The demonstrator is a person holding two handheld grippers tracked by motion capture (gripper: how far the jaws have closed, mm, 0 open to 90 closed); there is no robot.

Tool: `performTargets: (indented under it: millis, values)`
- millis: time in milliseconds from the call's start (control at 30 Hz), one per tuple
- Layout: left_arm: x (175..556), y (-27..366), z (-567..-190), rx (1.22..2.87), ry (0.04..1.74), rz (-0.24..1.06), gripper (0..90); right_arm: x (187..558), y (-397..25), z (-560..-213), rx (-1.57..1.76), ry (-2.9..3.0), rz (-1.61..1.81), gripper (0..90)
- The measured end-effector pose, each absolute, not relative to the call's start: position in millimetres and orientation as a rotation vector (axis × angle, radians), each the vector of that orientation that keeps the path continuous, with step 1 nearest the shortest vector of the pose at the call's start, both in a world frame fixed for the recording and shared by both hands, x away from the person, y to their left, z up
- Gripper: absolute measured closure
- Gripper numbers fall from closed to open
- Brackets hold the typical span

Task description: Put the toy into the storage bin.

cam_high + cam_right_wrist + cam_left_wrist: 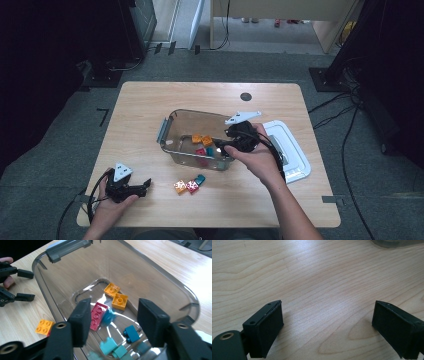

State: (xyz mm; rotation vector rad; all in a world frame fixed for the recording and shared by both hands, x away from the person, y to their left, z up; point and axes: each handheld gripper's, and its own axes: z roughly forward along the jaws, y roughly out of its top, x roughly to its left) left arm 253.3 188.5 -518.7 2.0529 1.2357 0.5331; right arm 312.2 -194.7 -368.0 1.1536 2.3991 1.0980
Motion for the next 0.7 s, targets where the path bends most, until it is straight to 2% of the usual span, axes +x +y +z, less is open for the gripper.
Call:
performTargets:
  millis: [333,433,600,700]
  values:
    - [253.2,188.4,-518.7,2.054,1.236,0.532,9.6,281.0,-225.3,-365.4,1.136,2.374,1.122,18.4]
    - [253.2,188.2,-518.6,2.052,1.24,0.532,9.7,268.4,-235.2,-367.4,1.121,2.366,1.108,14.6]
    - [253.0,188.3,-518.6,2.051,1.236,0.536,9.9,244.4,-253.9,-376.7,1.137,2.329,1.109,14.1]
    - [251.3,188.6,-518.0,2.041,1.215,0.538,17.5,231.6,-261.9,-388.8,1.165,2.316,1.119,14.1]
